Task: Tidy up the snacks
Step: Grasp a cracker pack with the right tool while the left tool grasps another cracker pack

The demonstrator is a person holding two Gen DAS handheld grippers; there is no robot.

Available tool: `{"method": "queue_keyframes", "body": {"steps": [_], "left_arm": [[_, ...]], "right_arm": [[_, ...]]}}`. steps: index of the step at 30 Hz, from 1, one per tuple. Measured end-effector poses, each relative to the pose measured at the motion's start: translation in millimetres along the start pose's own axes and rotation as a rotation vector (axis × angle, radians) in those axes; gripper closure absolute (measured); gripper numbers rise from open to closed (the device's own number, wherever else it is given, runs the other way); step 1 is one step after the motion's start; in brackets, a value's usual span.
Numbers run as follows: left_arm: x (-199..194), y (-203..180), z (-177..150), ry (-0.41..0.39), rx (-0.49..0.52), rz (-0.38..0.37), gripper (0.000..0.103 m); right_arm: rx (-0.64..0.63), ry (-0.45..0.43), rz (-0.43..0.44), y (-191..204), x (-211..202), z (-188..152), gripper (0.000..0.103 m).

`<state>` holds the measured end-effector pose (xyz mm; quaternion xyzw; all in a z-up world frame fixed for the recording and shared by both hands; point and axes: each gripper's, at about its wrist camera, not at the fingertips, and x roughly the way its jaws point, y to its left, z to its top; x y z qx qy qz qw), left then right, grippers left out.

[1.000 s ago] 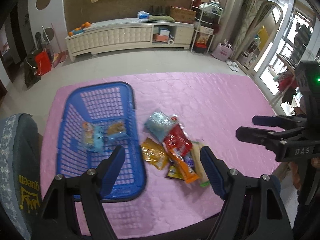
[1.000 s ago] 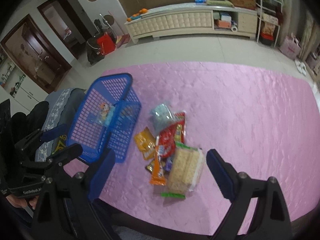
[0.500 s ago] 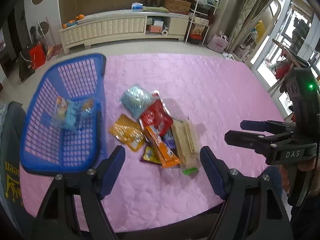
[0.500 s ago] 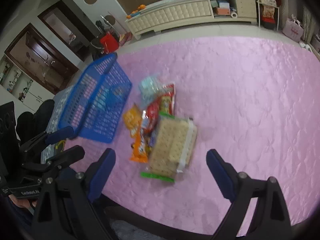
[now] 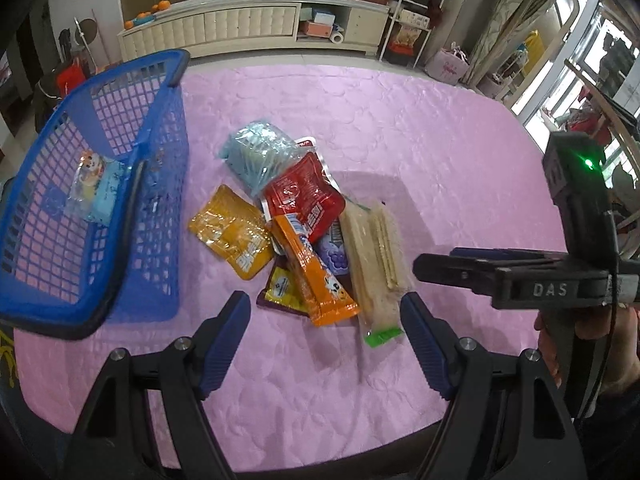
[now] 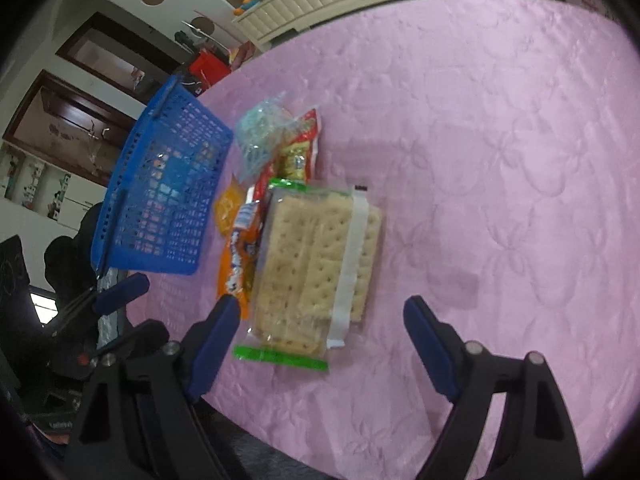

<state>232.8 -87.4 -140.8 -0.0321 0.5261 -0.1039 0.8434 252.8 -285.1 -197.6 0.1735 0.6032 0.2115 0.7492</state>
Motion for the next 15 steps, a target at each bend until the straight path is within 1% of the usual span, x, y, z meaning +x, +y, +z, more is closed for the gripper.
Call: {"method": "queue_keyframes", "body": {"steps": [6, 7, 8, 10, 11, 15], "left_arm": [[18, -3, 5, 0.030, 0.029, 0.021, 0.028], [19, -3, 6, 0.033, 0.034, 0.024, 0.028], [22, -4, 6, 0.038, 0.043, 0.027, 0.028], [25, -4, 6, 0.043, 0.055, 0.031, 0.028], [26, -4, 6, 0.044, 0.059, 0.031, 0.028], [28, -2, 4, 0.046, 0.057, 0.014, 0.028]], "right_arm": [[0.043, 0.038, 0.016, -11, 16, 13, 0.017], [0.047, 0.043, 0.014, -13, 19, 15, 0.022], [0.049, 0.054, 0.015, -14, 23, 16, 0.031], [0.054, 0.078, 0.011, -16, 29, 18, 0.034], [0.053, 0.075, 0.010, -16, 30, 18, 0.036], [0.052, 0.085, 0.002, -15, 33, 21, 0.037]]}}
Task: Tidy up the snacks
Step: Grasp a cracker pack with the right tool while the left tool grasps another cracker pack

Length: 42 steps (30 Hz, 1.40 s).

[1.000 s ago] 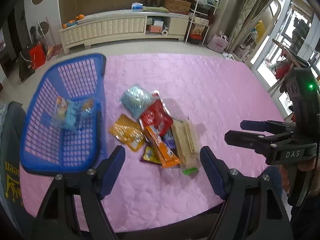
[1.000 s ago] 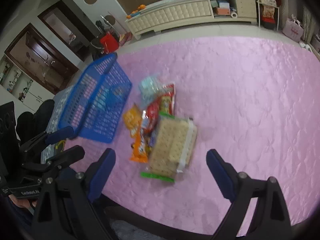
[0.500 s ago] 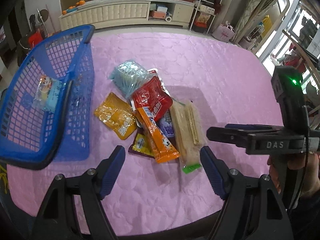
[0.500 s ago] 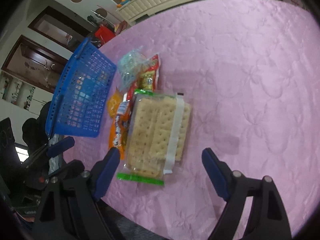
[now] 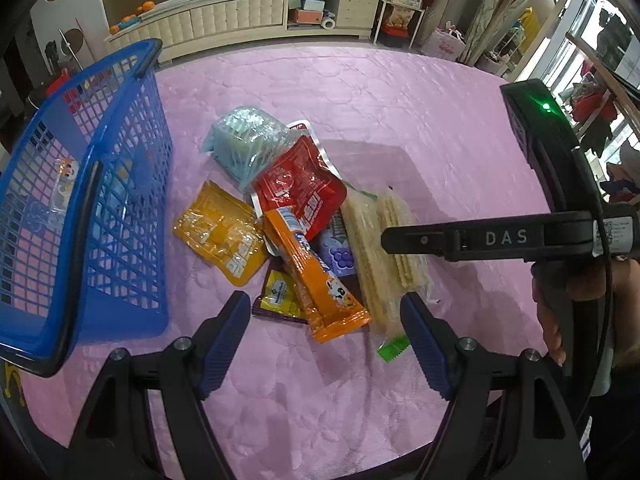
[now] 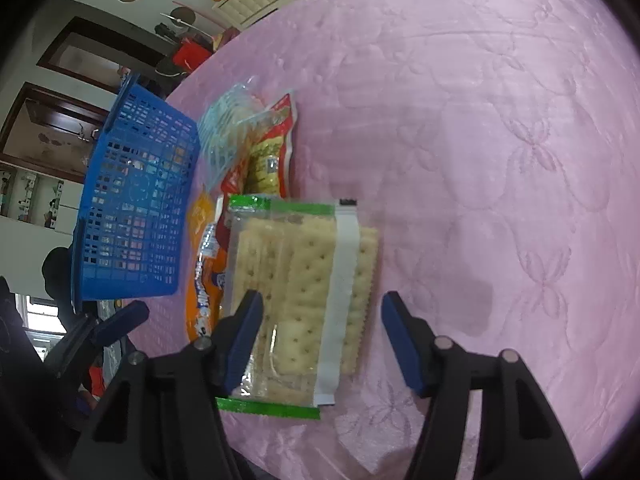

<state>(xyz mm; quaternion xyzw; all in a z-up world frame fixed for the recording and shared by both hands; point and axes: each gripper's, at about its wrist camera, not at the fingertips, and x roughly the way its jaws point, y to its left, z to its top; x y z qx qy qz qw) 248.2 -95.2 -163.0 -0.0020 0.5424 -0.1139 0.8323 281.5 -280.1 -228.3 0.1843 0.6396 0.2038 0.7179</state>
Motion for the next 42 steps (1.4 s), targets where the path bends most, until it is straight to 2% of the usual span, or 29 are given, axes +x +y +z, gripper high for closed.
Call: {"method": "queue_keyframes", "body": {"steps": [1, 2, 5, 12, 17, 21, 26, 32, 37, 42], "left_arm": [[0, 0, -1, 0.000, -0.002, -0.004, 0.028], [-1, 1, -2, -0.001, -0.003, -0.005, 0.028], [-3, 1, -5, 0.000, -0.001, -0.007, 0.028], [-15, -5, -10, -0.008, 0.017, -0.003, 0.028], [-26, -11, -2, -0.021, 0.019, -0.024, 0.028], [-30, -19, 10, -0.020, 0.036, -0.042, 0.028], [-22, -30, 27, 0.052, 0.035, -0.070, 0.028], [-3, -49, 44, 0.159, 0.046, -0.045, 0.028], [17, -64, 49, 0.204, 0.065, 0.020, 0.028], [42, -65, 50, 0.267, 0.078, 0.081, 0.028]], "right_arm": [[-0.008, 0.001, -0.006, 1, 1, 0, 0.041], [-0.018, -0.001, -0.022, 3, 2, 0, 0.049], [-0.029, 0.004, -0.040, 8, 5, 1, 0.055], [-0.041, -0.012, -0.086, 14, -5, -11, 0.055], [-0.038, -0.056, -0.128, 13, -31, -23, 0.055], [-0.014, -0.096, -0.128, 5, -55, -32, 0.055], [0.039, -0.112, -0.130, -8, -77, -39, 0.055], [0.104, -0.137, -0.122, -19, -99, -42, 0.055], [0.108, -0.156, -0.110, -21, -107, -42, 0.055], [0.093, -0.137, -0.098, -25, -100, -40, 0.055]]}}
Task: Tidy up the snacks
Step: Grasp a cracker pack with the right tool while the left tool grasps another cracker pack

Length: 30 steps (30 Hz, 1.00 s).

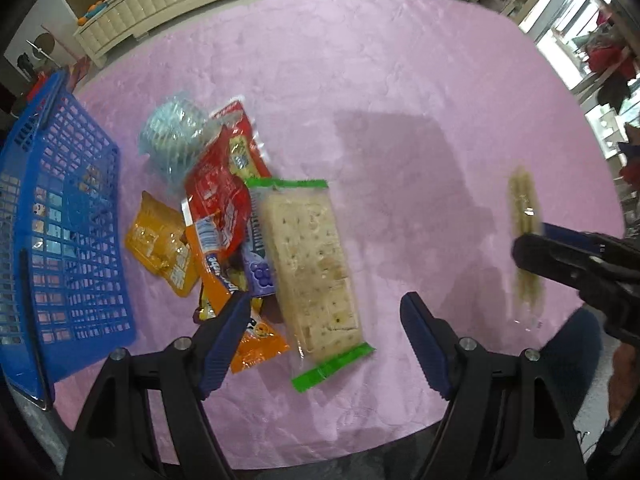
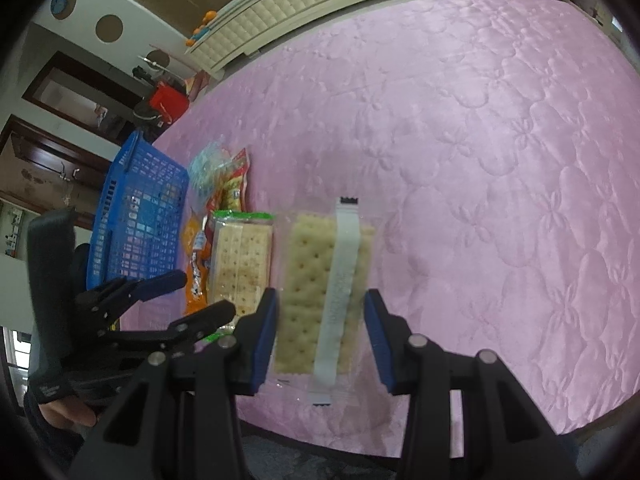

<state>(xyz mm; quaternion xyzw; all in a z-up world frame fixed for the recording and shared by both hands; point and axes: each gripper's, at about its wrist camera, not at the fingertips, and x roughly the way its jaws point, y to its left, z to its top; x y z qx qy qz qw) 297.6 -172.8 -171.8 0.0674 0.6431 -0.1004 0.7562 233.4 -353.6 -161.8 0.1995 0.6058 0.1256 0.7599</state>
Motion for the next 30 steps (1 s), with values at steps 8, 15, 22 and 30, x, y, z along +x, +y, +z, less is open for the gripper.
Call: {"method": "queue_keyframes", "body": {"steps": [8, 15, 22, 30], "left_arm": [[26, -3, 9, 0.032, 0.022, -0.036, 0.028], [43, -12, 15, 0.078, 0.049, -0.060, 0.028], [66, -18, 11, 0.116, 0.067, -0.043, 0.047], [73, -32, 3, 0.101, 0.092, -0.038, 0.043]], "right_arm": [[0.021, 0.029, 0.021, -15, 18, 2, 0.055], [0.042, 0.049, 0.027, -26, 28, 5, 0.055], [0.047, 0.049, 0.028, -24, 32, 5, 0.055], [0.036, 0.050, 0.023, -20, 31, 4, 0.055]]}}
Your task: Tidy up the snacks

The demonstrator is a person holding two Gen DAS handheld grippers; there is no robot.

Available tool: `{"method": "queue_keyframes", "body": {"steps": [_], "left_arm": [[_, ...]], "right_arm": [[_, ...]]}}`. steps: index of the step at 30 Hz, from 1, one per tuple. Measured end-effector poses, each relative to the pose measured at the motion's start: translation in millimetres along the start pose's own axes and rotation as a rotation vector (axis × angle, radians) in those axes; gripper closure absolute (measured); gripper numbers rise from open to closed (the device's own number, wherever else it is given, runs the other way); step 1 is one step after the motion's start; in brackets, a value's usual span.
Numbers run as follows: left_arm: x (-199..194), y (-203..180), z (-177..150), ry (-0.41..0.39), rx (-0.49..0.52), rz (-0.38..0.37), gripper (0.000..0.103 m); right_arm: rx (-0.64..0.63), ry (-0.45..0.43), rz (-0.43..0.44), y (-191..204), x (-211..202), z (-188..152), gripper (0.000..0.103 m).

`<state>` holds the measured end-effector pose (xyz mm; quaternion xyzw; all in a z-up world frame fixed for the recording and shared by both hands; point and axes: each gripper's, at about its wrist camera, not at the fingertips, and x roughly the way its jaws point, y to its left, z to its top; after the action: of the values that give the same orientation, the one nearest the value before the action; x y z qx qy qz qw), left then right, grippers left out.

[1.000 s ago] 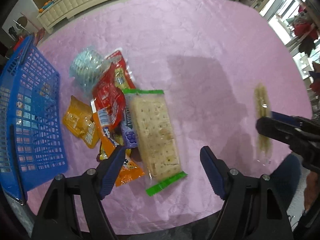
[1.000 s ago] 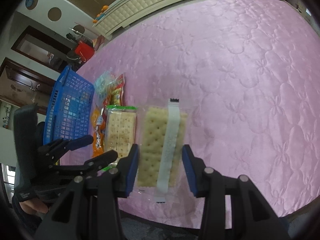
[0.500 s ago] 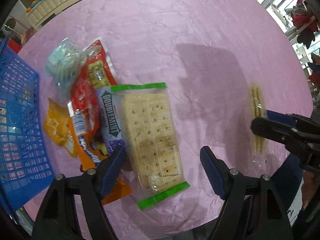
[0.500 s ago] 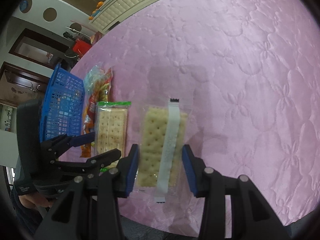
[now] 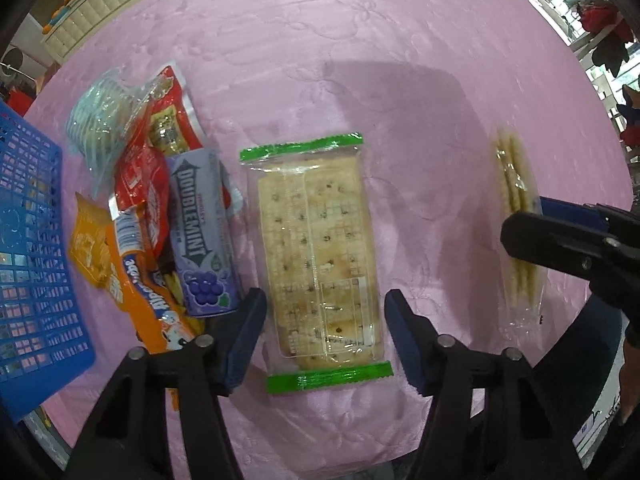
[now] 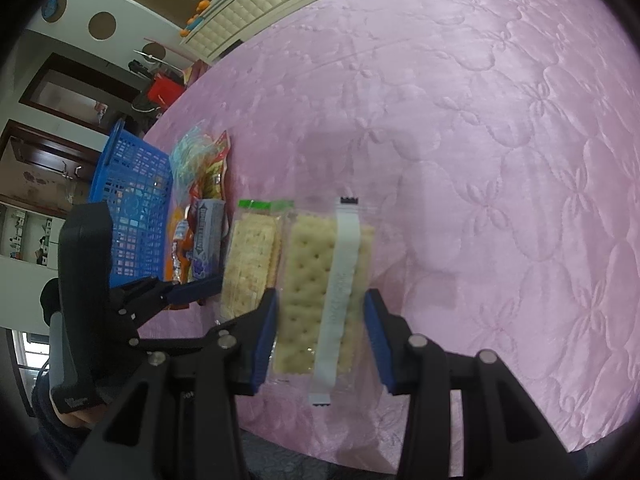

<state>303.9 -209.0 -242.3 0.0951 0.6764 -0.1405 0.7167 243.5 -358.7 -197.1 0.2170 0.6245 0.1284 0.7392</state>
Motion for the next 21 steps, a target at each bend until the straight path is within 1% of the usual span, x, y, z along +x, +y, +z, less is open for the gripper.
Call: {"method": "queue_keyframes", "body": {"steps": [1, 3, 5, 8, 10, 11, 12, 14, 18, 21], "left_arm": [[3, -2, 1, 0.003, 0.001, 0.011, 0.042], [5, -7, 1, 0.006, 0.000, 0.025, 0.038], [11, -13, 5, 0.009, -0.003, 0.039, 0.036], [15, -17, 11, -0.020, -0.006, 0.048, 0.036], [11, -23, 15, -0.032, -0.009, 0.049, 0.041], [10, -24, 15, -0.047, -0.005, 0.045, 0.049], [8, -25, 16, -0.052, 0.000, 0.048, 0.052], [4, -22, 14, -0.071, -0.005, 0.043, 0.052], [3, -13, 11, -0.083, -0.031, 0.031, 0.052], [-7, -6, 3, -0.123, -0.044, 0.000, 0.052]], "right_arm": [[0.001, 0.000, -0.001, 0, 0, 0, 0.055], [0.001, 0.000, -0.002, 1, 2, 0, 0.055], [0.003, 0.003, -0.004, 1, 3, -1, 0.055], [0.003, 0.006, -0.016, 0, 4, -3, 0.055], [0.008, 0.011, -0.019, -1, 5, -5, 0.055], [0.009, 0.013, -0.025, -2, 5, -6, 0.055], [0.009, 0.013, -0.030, -2, 5, -7, 0.055], [0.012, 0.012, -0.035, -2, 3, -9, 0.055], [-0.002, 0.013, -0.053, 5, -2, -13, 0.055], [-0.023, 0.009, -0.079, 14, -7, -16, 0.055]]}}
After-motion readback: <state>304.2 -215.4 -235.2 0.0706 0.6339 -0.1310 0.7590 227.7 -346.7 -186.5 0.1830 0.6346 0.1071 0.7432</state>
